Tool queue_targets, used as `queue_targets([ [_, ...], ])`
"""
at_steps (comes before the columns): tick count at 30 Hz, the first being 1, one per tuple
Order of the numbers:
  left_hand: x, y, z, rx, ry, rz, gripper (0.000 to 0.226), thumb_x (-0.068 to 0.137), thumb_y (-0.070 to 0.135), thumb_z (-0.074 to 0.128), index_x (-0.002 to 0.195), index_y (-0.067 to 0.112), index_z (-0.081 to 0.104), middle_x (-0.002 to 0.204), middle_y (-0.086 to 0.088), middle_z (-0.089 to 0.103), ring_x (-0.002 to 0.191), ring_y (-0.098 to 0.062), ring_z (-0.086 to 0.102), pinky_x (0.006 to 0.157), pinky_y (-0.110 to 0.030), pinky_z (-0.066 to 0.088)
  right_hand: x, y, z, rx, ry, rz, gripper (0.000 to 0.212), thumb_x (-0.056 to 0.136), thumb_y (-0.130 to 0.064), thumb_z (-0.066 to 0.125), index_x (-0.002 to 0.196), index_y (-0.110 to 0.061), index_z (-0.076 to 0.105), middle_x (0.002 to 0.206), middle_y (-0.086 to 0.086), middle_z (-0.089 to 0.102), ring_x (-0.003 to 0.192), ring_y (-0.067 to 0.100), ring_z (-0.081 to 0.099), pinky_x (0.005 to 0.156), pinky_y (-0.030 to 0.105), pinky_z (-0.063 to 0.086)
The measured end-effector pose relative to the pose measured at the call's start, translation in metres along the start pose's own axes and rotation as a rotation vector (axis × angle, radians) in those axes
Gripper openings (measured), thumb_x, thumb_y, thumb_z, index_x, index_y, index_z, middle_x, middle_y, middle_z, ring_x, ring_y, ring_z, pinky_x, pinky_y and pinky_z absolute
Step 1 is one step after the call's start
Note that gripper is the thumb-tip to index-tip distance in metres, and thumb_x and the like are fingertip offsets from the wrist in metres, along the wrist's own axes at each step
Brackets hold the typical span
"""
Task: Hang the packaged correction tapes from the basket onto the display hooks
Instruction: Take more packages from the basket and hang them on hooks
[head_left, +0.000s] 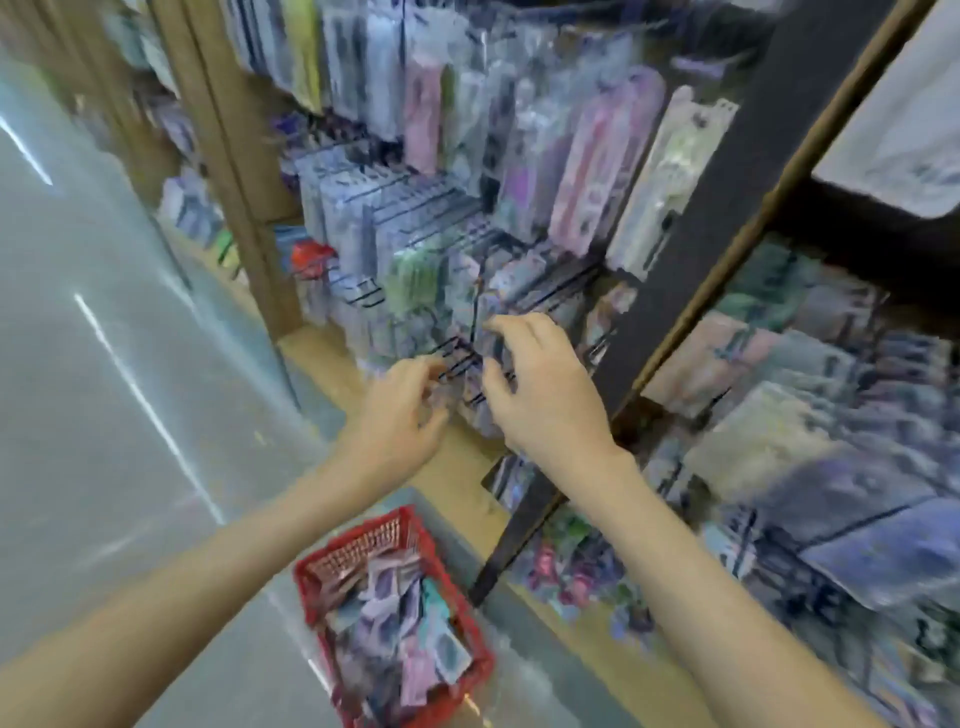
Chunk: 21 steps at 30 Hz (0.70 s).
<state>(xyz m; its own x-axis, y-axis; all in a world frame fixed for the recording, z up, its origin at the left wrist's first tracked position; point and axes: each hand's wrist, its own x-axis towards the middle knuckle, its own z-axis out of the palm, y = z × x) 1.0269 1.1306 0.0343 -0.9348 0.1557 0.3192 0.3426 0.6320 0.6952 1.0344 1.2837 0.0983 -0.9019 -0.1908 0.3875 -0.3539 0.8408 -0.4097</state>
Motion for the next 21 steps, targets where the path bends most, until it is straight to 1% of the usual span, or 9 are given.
queue_targets([
  [1, -0.012, -0.027, 0.009, 0.013, -0.059, -0.082, 0.050, 0.083, 0.034, 0.041, 0.115, 0.000, 0.058, 0.105, -0.019, 0.061, 0.093, -0.033, 0.062, 0.082, -0.036, 0.046, -0.006, 0.007, 0.030, 0.005, -0.068, 0.041, 0.034, 0.092, -0.016, 0.053, 0.126, -0.009, 0.055, 0.116, 0.010, 0.054, 0.113, 0.028, 0.050, 0.093, 0.040, 0.043],
  [4, -0.052, -0.105, 0.042, 0.050, -0.187, -0.285, 0.038, 0.089, 0.019, 0.047, 0.122, 0.000, 0.054, 0.117, -0.020, 0.057, 0.103, -0.036, 0.059, 0.089, -0.036, 0.042, -0.032, 0.033, 0.120, 0.020, -0.294, 0.152, 0.046, 0.089, -0.010, 0.053, 0.135, -0.008, 0.046, 0.126, 0.013, 0.049, 0.120, 0.031, 0.046, 0.098, 0.038, 0.036],
  [6, -0.082, -0.160, 0.070, 0.120, -0.228, -0.384, 0.042, 0.084, 0.024, 0.042, 0.118, 0.004, 0.057, 0.110, -0.020, 0.060, 0.096, -0.038, 0.061, 0.081, -0.045, 0.049, -0.056, 0.057, 0.183, 0.031, -0.409, 0.240, 0.055, 0.088, -0.009, 0.053, 0.141, -0.006, 0.040, 0.132, 0.016, 0.046, 0.121, 0.034, 0.045, 0.101, 0.042, 0.035],
  [8, -0.123, -0.221, 0.110, 0.169, -0.276, -0.441, 0.041, 0.080, 0.025, 0.039, 0.108, 0.004, 0.058, 0.099, -0.020, 0.059, 0.090, -0.039, 0.060, 0.073, -0.048, 0.052, -0.092, 0.081, 0.248, 0.035, -0.494, 0.307, 0.058, 0.086, -0.005, 0.057, 0.141, -0.002, 0.039, 0.133, 0.020, 0.047, 0.125, 0.038, 0.044, 0.106, 0.045, 0.035],
  [11, -0.202, -0.303, 0.178, 0.229, -0.461, -0.576, 0.032, 0.078, 0.009, 0.055, 0.109, 0.003, 0.059, 0.104, -0.021, 0.057, 0.092, -0.041, 0.060, 0.070, -0.047, 0.053, -0.169, 0.121, 0.343, 0.078, -0.605, 0.390, 0.063, 0.079, 0.004, 0.063, 0.138, 0.001, 0.043, 0.128, 0.023, 0.053, 0.118, 0.041, 0.051, 0.099, 0.044, 0.042],
  [14, -0.275, -0.362, 0.251, 0.196, -0.605, -0.725, 0.041, 0.073, 0.000, 0.066, 0.113, 0.003, 0.058, 0.113, -0.022, 0.055, 0.093, -0.042, 0.061, 0.073, -0.046, 0.054, -0.247, 0.158, 0.420, 0.113, -0.750, 0.501, 0.065, 0.082, 0.005, 0.059, 0.143, -0.003, 0.038, 0.134, 0.021, 0.050, 0.123, 0.038, 0.048, 0.102, 0.041, 0.038],
  [16, -0.307, -0.389, 0.297, 0.201, -0.689, -0.773, 0.050, 0.058, -0.004, 0.075, 0.106, 0.000, 0.062, 0.099, -0.024, 0.058, 0.079, -0.042, 0.063, 0.060, -0.040, 0.054, -0.292, 0.183, 0.464, 0.100, -0.824, 0.515, 0.066, 0.085, 0.003, 0.058, 0.146, -0.005, 0.033, 0.142, 0.018, 0.045, 0.132, 0.034, 0.041, 0.108, 0.034, 0.030],
  [18, -0.331, -0.409, 0.336, 0.269, -0.717, -0.779, 0.059, 0.043, -0.004, 0.079, 0.100, 0.000, 0.065, 0.085, -0.022, 0.059, 0.066, -0.040, 0.061, 0.050, -0.036, 0.051, -0.330, 0.206, 0.505, 0.082, -0.899, 0.526, 0.071, 0.087, 0.001, 0.057, 0.150, -0.008, 0.026, 0.146, 0.014, 0.040, 0.135, 0.031, 0.037, 0.107, 0.028, 0.027],
  [21, -0.357, -0.440, 0.381, 0.355, -0.708, -0.796, 0.062, 0.060, -0.001, 0.072, 0.120, 0.004, 0.059, 0.102, -0.025, 0.058, 0.082, -0.044, 0.059, 0.064, -0.046, 0.052, -0.370, 0.246, 0.563, 0.069, -0.984, 0.564, 0.076, 0.087, 0.000, 0.056, 0.152, -0.012, 0.017, 0.147, 0.012, 0.035, 0.134, 0.028, 0.032, 0.106, 0.027, 0.026],
])
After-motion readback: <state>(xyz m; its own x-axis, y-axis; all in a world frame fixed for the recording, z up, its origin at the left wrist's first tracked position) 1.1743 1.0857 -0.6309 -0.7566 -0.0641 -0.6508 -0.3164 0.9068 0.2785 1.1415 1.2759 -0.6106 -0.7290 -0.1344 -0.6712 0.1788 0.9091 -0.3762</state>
